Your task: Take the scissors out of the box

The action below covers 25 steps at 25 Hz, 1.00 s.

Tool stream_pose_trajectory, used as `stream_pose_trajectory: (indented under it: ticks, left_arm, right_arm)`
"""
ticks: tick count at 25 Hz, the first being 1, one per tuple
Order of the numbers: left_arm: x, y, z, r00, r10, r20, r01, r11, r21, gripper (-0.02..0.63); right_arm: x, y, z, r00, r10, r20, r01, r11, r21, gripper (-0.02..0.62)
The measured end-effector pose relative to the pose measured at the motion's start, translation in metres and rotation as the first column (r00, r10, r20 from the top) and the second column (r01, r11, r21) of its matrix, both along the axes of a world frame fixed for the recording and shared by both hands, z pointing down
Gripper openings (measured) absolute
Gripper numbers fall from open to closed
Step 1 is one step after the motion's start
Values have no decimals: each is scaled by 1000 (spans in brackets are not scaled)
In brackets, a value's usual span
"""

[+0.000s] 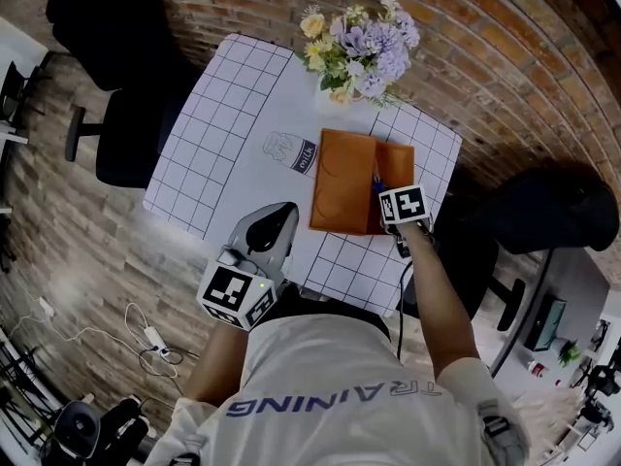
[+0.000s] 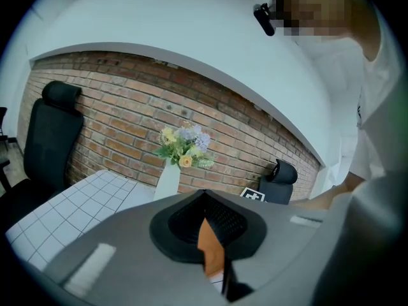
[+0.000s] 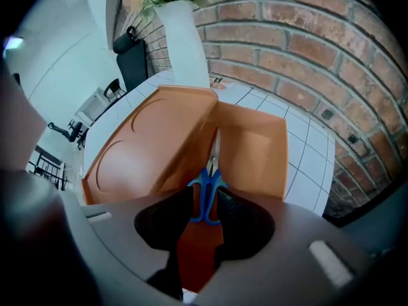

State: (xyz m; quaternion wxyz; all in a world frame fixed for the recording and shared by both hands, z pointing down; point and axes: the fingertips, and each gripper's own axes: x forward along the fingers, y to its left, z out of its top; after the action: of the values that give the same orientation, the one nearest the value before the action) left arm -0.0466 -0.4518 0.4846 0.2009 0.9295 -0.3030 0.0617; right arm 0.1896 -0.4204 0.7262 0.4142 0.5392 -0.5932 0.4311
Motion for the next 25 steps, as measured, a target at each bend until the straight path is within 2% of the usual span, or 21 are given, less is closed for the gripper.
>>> stream_pose_trajectory:
  ticks: [7,14,15,18,25]
  left_arm:
    - [-20,-14,1,999,-40,-22,39,999,-10,3]
    - [-29,-16,3,999,-46,-23,46,999,-13,3]
    - [-29,-16,3,999,-44,-24,44,999,-14,3]
    - [-26,-14,2,999,-36,-22,36,999,-11,3]
    - [-13,-12,-14,1000,-7,-24,8,1000,28,3]
  right_arm:
    - [1,0,27,999,18,-39,-22,996,-90,137]
    - [2,2,31,999,45,-23,-47,996,-82,126]
    - [1,1,31,999,48,-20,-49,996,-80,104]
    - [2,4,28,998,68,-15,-69,996,-54,98]
    - [4,13,-8,996,87,-3,-87,993,76,97]
